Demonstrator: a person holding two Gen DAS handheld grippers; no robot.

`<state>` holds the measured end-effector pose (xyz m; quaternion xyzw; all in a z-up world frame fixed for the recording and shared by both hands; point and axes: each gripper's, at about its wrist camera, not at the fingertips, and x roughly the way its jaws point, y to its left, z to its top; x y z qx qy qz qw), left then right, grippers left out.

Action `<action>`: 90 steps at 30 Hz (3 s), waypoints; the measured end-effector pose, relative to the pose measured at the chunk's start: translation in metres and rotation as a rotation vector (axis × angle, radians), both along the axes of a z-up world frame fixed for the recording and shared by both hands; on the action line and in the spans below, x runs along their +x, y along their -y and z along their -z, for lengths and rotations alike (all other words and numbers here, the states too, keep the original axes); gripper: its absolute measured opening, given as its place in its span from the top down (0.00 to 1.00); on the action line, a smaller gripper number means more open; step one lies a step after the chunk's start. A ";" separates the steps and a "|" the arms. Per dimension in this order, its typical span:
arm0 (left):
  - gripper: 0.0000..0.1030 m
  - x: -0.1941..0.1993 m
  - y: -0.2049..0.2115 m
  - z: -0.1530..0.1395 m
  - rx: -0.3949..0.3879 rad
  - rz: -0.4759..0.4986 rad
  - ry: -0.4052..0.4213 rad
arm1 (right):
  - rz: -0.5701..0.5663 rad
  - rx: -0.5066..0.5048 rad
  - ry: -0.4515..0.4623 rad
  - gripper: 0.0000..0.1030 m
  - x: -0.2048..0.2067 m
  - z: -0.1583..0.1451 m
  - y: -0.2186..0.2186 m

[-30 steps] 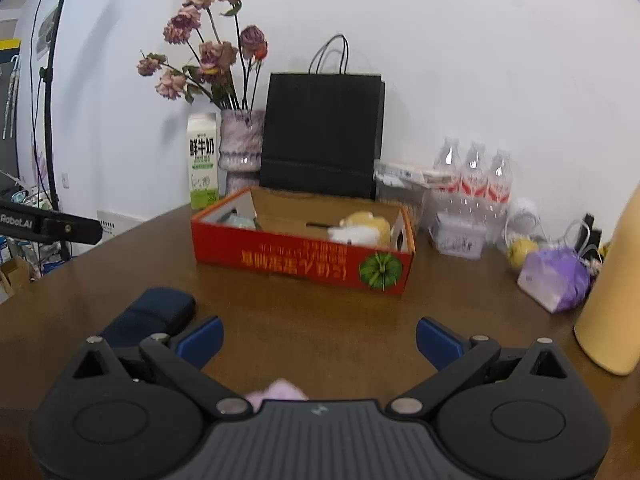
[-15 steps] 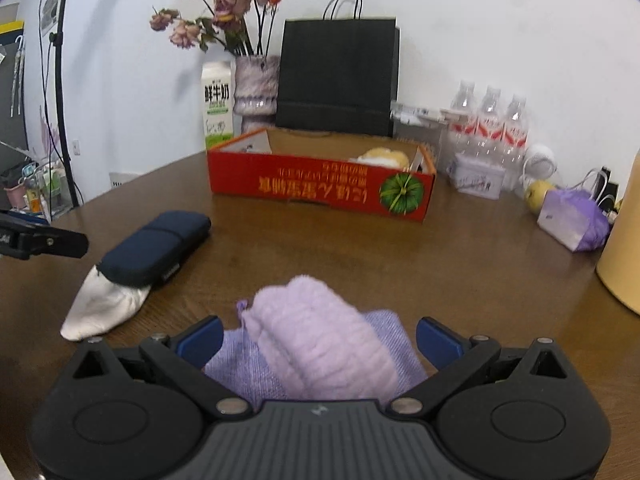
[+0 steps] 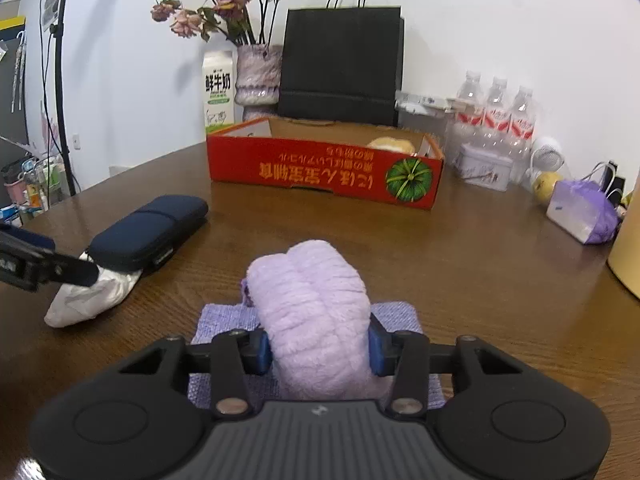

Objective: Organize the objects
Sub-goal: 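Grasp the white tissue with the left gripper while right grasps the lilac fluffy item, then carry the white tissue and lilac fluffy item toward the red box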

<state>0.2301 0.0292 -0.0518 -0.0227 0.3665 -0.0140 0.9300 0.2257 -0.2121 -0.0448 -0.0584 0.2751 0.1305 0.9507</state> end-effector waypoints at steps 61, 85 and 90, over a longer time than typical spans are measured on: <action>0.56 -0.061 -0.040 -0.011 0.074 -0.201 0.223 | 0.038 -0.004 0.099 0.59 -0.016 -0.006 0.004; 0.56 -0.026 -0.007 -0.049 0.026 -0.067 0.302 | 0.004 0.016 0.179 0.60 -0.009 -0.035 -0.018; 0.56 -0.011 0.000 -0.056 0.012 -0.042 0.308 | -0.010 0.013 0.205 0.60 -0.001 -0.046 -0.027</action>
